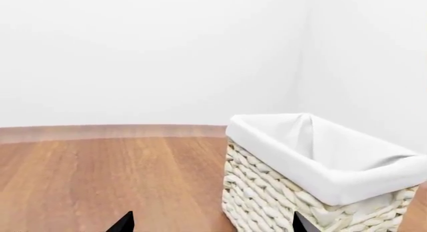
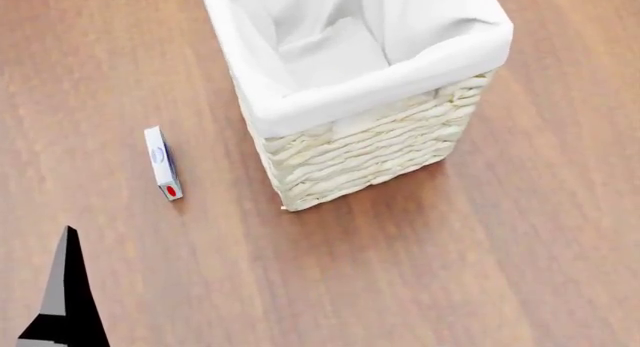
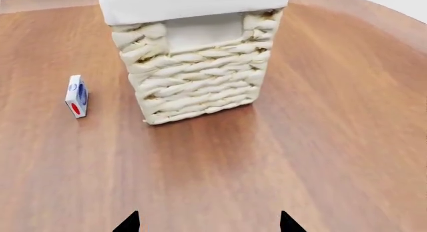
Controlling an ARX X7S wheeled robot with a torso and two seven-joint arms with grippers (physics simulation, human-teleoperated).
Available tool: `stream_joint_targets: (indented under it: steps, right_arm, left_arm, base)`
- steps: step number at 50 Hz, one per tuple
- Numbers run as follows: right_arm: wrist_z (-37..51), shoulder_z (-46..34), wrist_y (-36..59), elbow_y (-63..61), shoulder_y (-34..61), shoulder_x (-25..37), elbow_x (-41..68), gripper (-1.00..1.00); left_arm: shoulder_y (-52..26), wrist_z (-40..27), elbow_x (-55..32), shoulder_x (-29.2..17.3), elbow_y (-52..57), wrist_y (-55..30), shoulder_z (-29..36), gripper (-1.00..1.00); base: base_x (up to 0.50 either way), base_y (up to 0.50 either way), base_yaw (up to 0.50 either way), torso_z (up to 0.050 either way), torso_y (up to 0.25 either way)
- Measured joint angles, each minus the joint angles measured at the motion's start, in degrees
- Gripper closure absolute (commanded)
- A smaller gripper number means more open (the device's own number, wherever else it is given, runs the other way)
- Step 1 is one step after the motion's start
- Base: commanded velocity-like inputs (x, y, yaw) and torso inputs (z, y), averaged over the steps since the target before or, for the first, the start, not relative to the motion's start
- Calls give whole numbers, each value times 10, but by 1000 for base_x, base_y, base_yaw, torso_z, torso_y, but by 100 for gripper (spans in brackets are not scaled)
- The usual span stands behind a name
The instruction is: Pick up the alphabet soup and the cream cheese box, and put them in the basket.
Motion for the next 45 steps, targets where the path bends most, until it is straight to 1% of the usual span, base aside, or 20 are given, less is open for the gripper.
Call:
stream_joint_targets:
  steps: [19,45]
  right_arm:
    - [9,-6,-5,12,-31,15,19,-100]
    - [8,-6,-30,39,-78,36,13,-100]
  left_arm:
    - [15,-3,-6,-5,0,16,-7,-100]
    - [18,-7,-5,-11,6,17,-6,-100]
  base:
    - [0,0,0,0,0]
    - [0,0,0,0,0]
